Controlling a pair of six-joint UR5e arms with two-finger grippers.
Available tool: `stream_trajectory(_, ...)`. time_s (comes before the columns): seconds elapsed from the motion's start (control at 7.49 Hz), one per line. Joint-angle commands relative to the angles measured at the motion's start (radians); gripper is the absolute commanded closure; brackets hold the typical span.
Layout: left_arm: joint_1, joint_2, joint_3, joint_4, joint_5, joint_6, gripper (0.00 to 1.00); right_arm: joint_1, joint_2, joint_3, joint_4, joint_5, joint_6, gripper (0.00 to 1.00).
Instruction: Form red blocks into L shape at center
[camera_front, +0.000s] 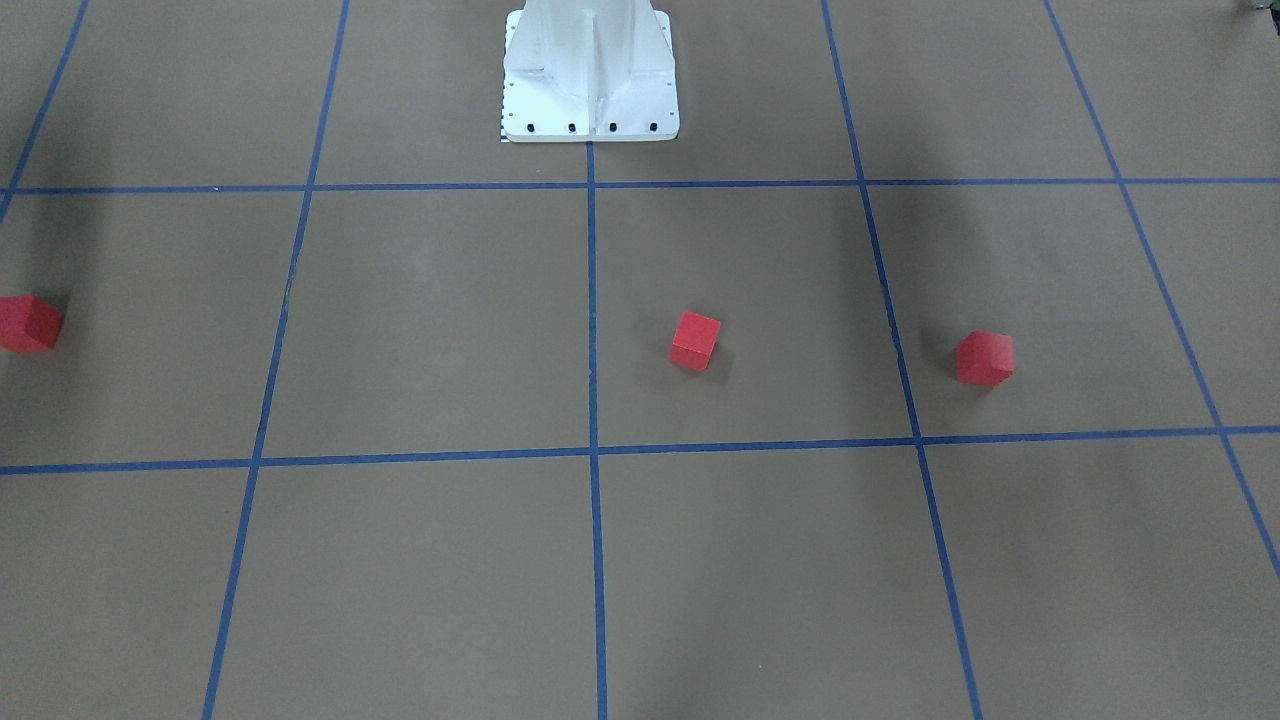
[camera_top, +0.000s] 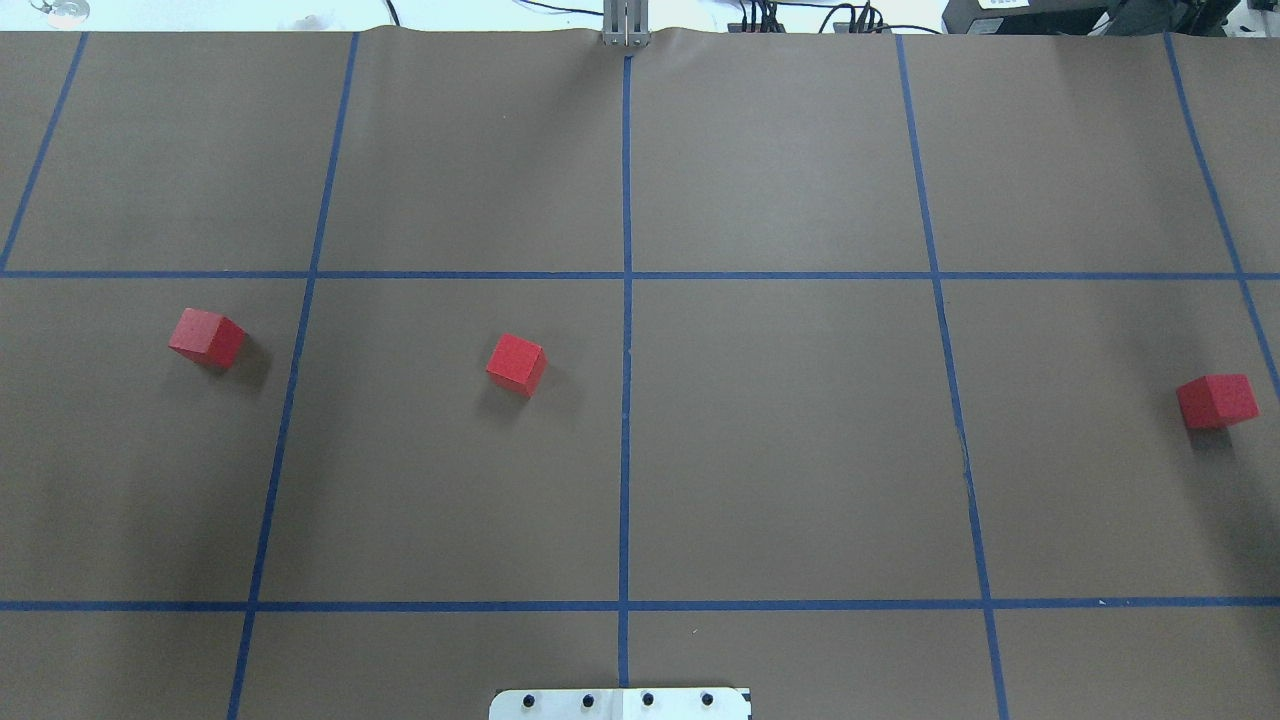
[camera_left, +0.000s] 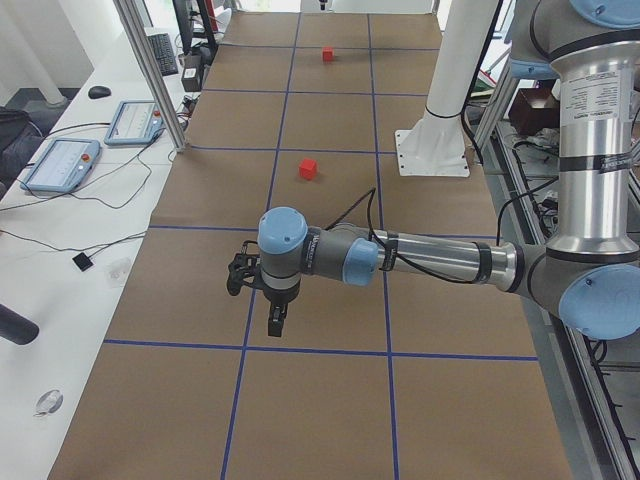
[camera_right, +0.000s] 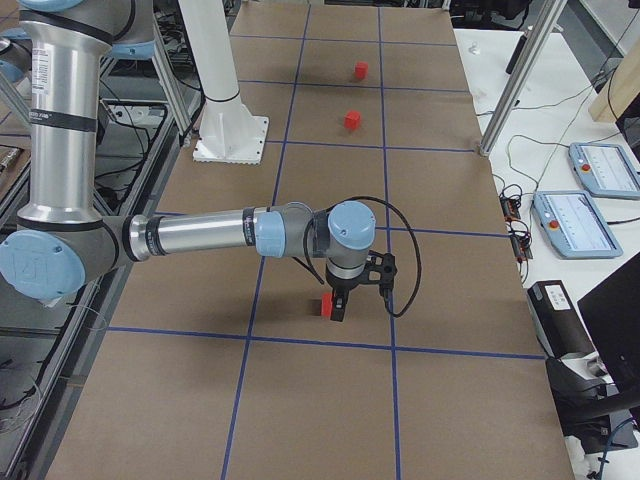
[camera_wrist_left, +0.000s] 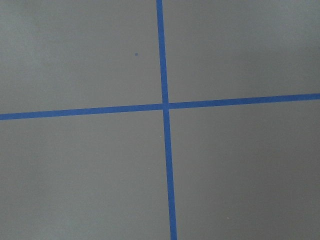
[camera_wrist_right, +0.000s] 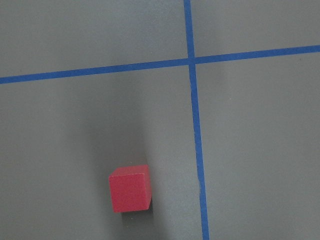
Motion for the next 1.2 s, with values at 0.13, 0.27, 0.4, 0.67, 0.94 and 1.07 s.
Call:
stream_trajectory(0.13, 0.0, -0.003, 0.007, -0.002, 0.006, -0.009, 0.0, 0.0, 0.003, 0.0, 0.0, 0.0, 0.002, 0.01)
stream_trajectory(0.27, 0.0, -0.003, 0.007, -0.002, 0.004, -0.009, 0.0, 0.0, 0.005, 0.0, 0.0, 0.0, 0.002, 0.01)
stream_trajectory(0.4, 0.0, -0.003, 0.001, -0.002, 0.004, -0.011, 0.0, 0.0, 0.006, 0.0, 0.0, -0.001, 0.003, 0.01)
stream_trajectory(0.67, -0.001, 0.006, -0.001, -0.003, 0.001, -0.012, 0.0, 0.0, 0.008, 0.001, 0.002, 0.0, 0.003, 0.01)
stream_trajectory(0.94, 0.002, -0.006, -0.007, -0.02, -0.001, -0.014, 0.0, 0.0, 0.014, 0.003, 0.002, 0.0, 0.003, 0.01)
stream_trajectory(1.07, 0.007, -0.006, -0.002, -0.021, -0.001, -0.028, 0.0, 0.0, 0.021, 0.003, 0.002, -0.001, 0.003, 0.01)
